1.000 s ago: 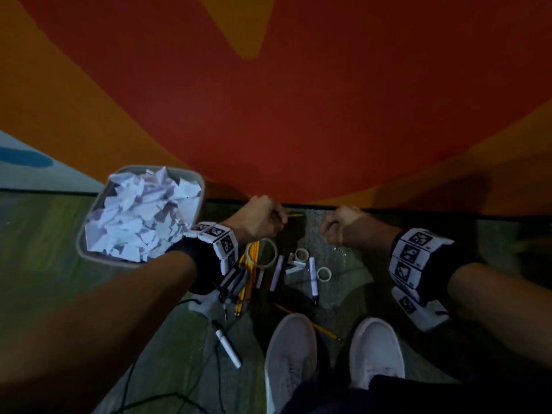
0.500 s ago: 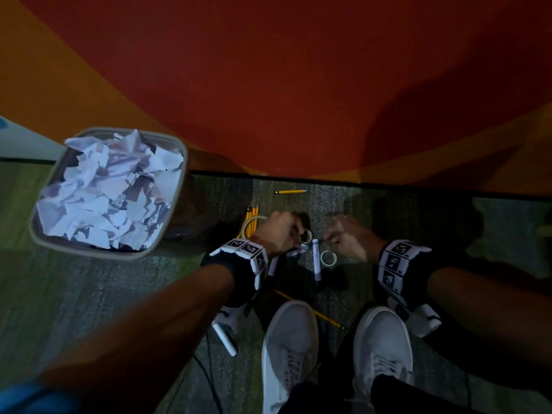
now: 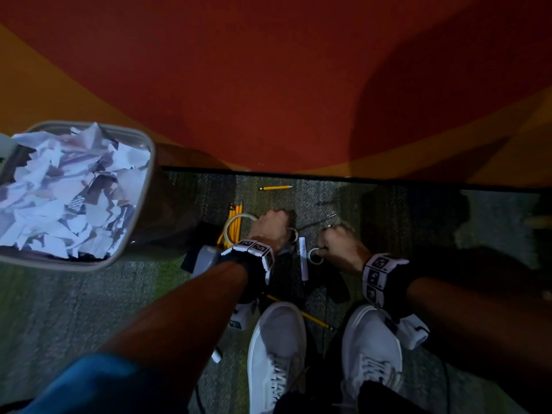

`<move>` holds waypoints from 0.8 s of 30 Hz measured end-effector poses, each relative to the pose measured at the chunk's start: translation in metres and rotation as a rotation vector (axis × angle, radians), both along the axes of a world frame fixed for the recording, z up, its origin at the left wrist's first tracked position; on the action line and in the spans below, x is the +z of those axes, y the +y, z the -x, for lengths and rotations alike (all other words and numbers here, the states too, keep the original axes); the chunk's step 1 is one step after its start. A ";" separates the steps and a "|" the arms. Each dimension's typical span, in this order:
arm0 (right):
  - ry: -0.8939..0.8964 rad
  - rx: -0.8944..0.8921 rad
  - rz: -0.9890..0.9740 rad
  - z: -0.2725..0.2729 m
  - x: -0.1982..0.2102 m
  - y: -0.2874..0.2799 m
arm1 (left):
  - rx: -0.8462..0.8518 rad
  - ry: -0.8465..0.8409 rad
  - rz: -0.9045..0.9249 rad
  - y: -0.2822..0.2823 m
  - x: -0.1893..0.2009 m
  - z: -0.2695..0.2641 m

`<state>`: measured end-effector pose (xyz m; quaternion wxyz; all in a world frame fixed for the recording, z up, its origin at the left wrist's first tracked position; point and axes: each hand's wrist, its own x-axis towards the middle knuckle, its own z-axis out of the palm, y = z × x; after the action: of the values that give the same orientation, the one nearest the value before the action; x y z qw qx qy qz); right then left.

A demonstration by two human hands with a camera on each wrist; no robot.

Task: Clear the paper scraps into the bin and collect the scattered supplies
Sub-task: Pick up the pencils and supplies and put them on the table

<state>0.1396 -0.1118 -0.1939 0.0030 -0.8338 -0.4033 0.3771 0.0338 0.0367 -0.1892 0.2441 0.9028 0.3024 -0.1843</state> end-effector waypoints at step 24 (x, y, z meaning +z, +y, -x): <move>-0.201 -0.259 -0.700 -0.039 0.364 -0.068 | -0.189 -0.551 0.032 -0.014 0.373 -0.049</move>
<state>0.1785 -0.1803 0.1698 0.2953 -0.8593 -0.3970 0.1295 0.0830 0.0225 0.1842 0.3128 0.9391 0.1361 0.0412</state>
